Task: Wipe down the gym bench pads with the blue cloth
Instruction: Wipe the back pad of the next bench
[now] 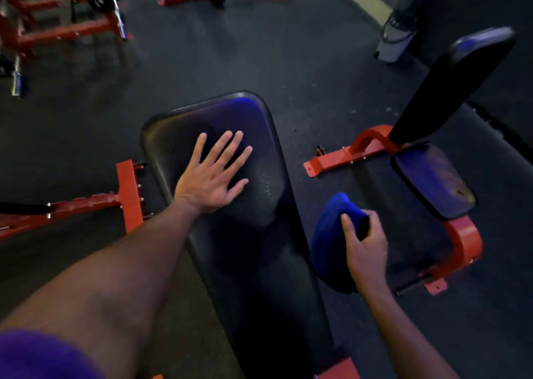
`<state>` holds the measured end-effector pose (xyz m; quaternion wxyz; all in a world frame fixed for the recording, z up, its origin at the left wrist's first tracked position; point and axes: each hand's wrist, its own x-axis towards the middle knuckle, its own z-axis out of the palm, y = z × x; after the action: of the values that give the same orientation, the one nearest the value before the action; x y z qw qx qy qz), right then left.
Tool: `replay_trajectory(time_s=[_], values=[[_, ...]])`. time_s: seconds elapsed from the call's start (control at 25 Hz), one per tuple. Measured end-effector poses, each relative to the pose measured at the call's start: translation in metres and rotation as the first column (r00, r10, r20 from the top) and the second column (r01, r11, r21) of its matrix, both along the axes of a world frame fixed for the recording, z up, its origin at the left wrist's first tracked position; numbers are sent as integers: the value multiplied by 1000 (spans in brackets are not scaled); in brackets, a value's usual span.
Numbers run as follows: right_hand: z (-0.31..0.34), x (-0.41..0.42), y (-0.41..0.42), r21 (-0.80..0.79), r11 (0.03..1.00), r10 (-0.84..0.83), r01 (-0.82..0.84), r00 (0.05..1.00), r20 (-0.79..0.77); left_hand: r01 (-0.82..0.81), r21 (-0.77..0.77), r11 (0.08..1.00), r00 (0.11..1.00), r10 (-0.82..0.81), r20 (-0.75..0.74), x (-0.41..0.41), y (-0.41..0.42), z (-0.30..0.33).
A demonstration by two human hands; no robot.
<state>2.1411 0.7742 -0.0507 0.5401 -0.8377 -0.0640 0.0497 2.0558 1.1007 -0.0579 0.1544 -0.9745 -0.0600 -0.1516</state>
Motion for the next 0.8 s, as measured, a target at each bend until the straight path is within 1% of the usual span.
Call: replay_trajectory(time_s=[0.12,0.24,0.36,0.4,0.44,0.52,0.56,0.6,0.72,0.8], values=[[-34,16,44,-34,993,112,-112,994,-10,32,30,999,996,-34,83,-5,4,-5],[-60,11,93,-92,945,312,-314,950,-28,35,0,999,997,-35,69,0,4,-6],[-70,10,99,-35,912,407,-409,912,-41,33,5,999,996,-33,85,-4,8,-12],[-71,13,92,-28,893,447,-449,893,-52,53,14,999,994,-54,97,-2,7,-10],[-73,18,85,-57,859,505,-509,860,-74,64,12,998,992,-65,110,-2,6,-10],[-85,26,75,-183,768,606,-614,789,-106,58,-5,998,989,-57,137,-2,9,-12],[-91,30,70,-238,737,627,-633,771,-108,51,-3,999,988,-50,144,-2,8,-12],[-98,30,66,-267,726,633,-634,767,-101,50,0,999,987,-50,152,-3,8,-13],[-106,17,64,-249,774,556,-582,813,-174,59,-6,998,986,-57,155,-3,8,-12],[-100,14,73,-226,812,506,-538,842,-185,54,-4,999,986,-52,158,-3,10,-15]])
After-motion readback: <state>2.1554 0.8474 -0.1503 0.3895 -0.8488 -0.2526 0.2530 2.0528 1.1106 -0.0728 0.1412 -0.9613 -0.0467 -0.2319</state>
